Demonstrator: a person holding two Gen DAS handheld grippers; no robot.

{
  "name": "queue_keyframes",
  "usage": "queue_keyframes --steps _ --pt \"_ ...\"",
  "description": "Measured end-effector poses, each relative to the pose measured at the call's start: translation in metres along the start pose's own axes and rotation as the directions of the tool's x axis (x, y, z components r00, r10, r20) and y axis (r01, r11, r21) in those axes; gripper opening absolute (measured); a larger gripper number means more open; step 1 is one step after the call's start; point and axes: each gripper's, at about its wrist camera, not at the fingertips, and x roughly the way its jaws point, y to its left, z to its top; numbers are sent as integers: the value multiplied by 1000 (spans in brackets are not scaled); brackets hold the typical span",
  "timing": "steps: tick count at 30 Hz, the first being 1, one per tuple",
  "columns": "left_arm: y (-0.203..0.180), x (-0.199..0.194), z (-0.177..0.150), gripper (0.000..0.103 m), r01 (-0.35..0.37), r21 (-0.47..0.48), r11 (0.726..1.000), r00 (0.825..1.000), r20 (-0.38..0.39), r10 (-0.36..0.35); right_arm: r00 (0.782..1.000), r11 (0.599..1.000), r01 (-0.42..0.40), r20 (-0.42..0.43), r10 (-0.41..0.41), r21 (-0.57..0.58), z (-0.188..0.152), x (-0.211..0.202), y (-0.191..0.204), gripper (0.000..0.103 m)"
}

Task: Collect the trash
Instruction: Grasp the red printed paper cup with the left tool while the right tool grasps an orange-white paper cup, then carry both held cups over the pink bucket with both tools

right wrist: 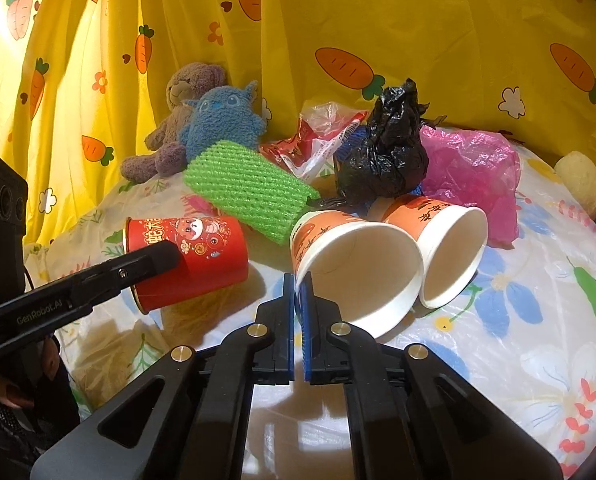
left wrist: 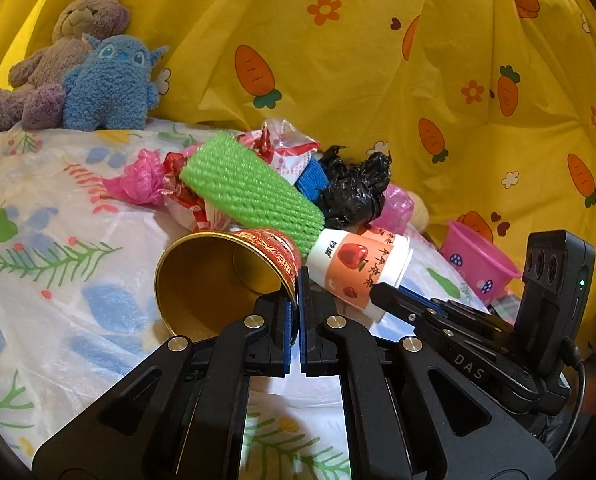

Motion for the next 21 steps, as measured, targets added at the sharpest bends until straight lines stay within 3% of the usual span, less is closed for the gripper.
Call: queue_keyframes --steps 11,21 --pt "-20 -7 2 2 -7 42 999 1000 29 6 998 999 35 60 -36 16 -14 -56 -15 4" --pt "-59 1 4 2 7 139 990 999 44 -13 980 988 142 133 -149 59 -12 -97 -44 4"
